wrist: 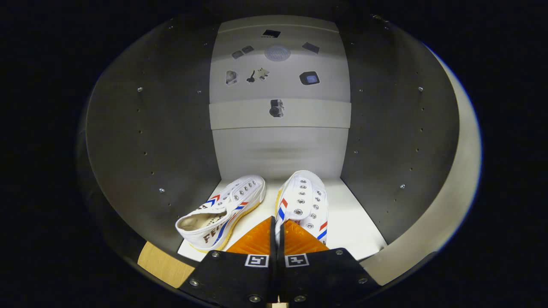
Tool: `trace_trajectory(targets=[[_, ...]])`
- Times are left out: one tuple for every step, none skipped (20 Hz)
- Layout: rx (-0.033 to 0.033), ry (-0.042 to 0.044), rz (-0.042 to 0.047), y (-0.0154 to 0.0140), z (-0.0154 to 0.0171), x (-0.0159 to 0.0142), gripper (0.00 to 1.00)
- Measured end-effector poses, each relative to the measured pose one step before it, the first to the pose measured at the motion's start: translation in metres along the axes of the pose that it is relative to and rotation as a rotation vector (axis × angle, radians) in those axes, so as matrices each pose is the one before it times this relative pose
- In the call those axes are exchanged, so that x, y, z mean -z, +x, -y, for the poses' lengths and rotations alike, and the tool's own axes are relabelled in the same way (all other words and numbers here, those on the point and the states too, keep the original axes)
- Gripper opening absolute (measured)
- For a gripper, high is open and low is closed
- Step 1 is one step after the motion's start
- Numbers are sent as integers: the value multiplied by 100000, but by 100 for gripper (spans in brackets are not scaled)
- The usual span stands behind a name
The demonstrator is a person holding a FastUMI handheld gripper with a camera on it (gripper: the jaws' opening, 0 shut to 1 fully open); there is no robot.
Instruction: Open the shoe cabinet door, grab the shoes and put them into the shoe cabinet, then close the shoe cabinet door.
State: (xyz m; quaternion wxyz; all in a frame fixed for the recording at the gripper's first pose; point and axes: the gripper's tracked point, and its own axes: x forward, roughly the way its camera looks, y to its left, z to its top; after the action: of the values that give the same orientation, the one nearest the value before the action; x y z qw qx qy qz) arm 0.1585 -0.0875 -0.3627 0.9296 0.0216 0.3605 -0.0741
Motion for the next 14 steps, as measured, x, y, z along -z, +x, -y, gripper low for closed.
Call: trace_trajectory(targets=[[263,-432,-424,801,14,15,0],[386,-425,-221,706,-29,47,0],[-42,-481,-416,825,-135,72,0],[170,-955,-234,705,-113,151,0],[-1086,-616,-612,426,-354,133,0],[97,-442,-365,414,-336,99,0],[-9,-919,-235,410,-134,94,0],[-157,-455,-801,136,-263,276,0],[68,331,-423,201,-238,111,0],[386,395,144,81,-54,-59,0],[77,1025,-569,13,12,24,0],[-229,1198,-698,-42,52,138,0],[-636,1248,209,-100,53,10,1],[-1329,1089,30,-84,-33,173,4]])
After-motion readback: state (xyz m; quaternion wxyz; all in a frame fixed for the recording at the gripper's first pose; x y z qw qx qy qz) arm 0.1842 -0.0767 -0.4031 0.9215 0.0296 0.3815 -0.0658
